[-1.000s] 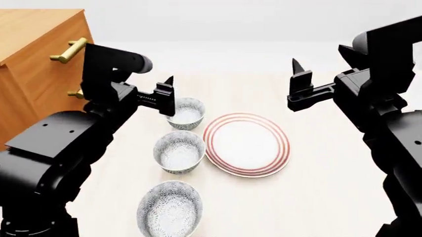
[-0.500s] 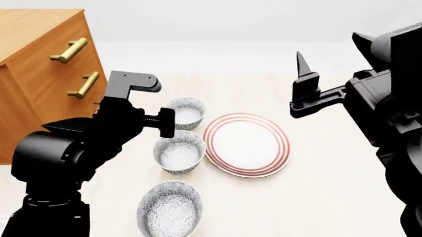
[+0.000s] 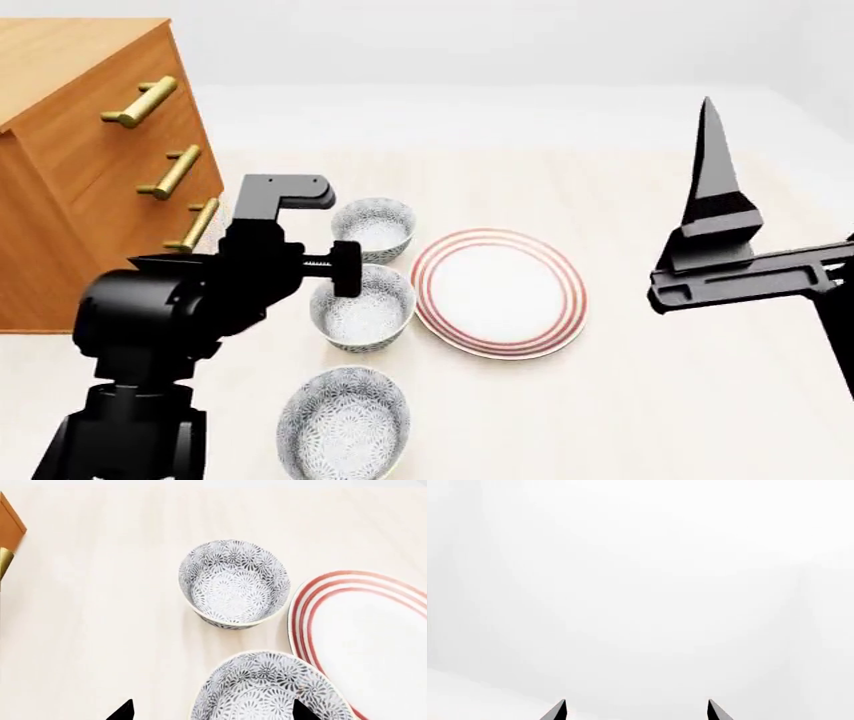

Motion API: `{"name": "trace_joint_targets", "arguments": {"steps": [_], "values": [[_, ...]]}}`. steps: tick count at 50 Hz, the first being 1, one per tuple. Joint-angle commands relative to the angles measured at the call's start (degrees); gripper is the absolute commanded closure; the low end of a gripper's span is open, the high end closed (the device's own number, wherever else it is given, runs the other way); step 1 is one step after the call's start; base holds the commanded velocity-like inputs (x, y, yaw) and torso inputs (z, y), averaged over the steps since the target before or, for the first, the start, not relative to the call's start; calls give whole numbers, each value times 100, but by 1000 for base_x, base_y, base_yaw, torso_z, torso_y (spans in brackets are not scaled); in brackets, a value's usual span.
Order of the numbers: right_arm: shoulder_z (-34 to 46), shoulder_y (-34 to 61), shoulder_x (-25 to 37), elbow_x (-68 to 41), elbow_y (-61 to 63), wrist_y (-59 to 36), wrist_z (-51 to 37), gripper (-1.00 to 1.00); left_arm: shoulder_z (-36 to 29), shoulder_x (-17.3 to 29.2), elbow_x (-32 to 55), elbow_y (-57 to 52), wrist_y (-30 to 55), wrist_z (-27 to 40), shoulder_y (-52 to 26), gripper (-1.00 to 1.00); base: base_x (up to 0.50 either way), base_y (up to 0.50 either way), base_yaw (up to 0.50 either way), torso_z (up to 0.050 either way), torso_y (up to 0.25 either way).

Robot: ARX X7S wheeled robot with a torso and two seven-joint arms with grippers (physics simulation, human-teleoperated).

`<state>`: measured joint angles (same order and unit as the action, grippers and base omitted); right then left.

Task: Stack the bowl in the middle on the bowl at the back.

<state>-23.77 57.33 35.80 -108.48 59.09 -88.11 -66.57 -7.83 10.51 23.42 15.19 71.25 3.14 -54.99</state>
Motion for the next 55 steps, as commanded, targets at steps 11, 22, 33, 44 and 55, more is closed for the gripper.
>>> {"name": "trace_joint_targets", "arguments": {"steps": [11, 22, 33, 44, 55], "values": [[-890, 941, 552, -3055, 91, -188, -2342, -100, 259, -140, 48, 460, -62, 221, -14, -100, 0, 0, 0, 0, 0], [-1138, 865, 600, -3206, 91, -188, -2342, -100, 256, -181, 28, 744, -155, 277, 10, -100, 0, 0, 0, 0, 0], [-1707, 524, 702, -3600, 91, -188, -2342, -100, 228, -222, 7, 969, -261, 324, 34, -100, 0, 0, 0, 0, 0], [-2654, 39, 740, -4229, 91, -188, -2342, -100, 237, -256, 7, 1150, -341, 382, 23, -100, 0, 0, 0, 0, 0], [-2649, -6, 605, -4167, 91, -188, -2342, -100, 290, -316, 9, 1552, -357, 467, -69, -100, 0, 0, 0, 0, 0]]}}
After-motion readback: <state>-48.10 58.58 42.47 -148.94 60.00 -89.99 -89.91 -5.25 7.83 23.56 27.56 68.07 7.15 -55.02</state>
